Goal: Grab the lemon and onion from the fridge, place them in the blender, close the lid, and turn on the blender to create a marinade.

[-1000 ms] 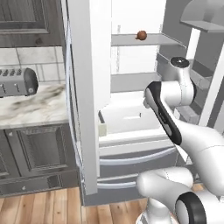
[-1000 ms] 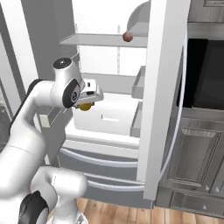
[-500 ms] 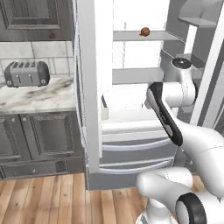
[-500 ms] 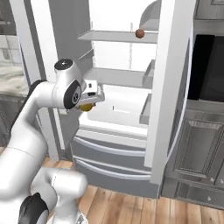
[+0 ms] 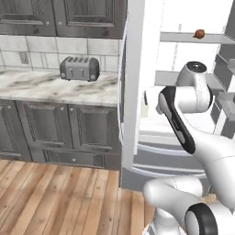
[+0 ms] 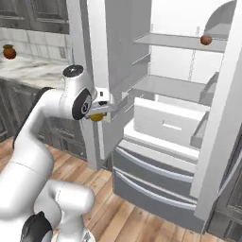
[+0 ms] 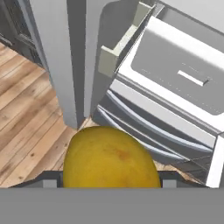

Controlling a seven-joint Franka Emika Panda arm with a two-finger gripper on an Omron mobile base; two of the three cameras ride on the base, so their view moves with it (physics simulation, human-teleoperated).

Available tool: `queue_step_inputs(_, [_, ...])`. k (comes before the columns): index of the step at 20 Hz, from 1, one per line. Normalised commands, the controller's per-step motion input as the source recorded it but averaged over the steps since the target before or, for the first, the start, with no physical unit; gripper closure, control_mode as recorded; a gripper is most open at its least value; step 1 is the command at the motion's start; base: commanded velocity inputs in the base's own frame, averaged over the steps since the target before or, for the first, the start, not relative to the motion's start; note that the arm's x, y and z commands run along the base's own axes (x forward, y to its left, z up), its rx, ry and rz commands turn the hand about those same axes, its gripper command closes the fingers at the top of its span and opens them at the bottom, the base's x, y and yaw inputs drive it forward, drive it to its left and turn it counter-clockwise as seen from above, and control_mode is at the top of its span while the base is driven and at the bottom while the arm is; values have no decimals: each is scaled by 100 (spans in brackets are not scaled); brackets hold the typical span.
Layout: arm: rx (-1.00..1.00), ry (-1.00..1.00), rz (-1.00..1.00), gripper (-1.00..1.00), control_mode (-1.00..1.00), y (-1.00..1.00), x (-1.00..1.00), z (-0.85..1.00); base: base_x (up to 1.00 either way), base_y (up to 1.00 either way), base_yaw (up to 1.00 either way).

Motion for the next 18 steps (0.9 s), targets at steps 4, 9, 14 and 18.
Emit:
queue_step_inputs(4, [0,0,0,100,100,0,0,0,0,54,55])
queue_step_inputs(9, [0,0,0,100,100,0,0,0,4,44,59])
queue_step_inputs(14, [0,0,0,100,100,0,0,0,32,42,61])
queue_step_inputs(18, [0,0,0,100,100,0,0,0,55,34,63])
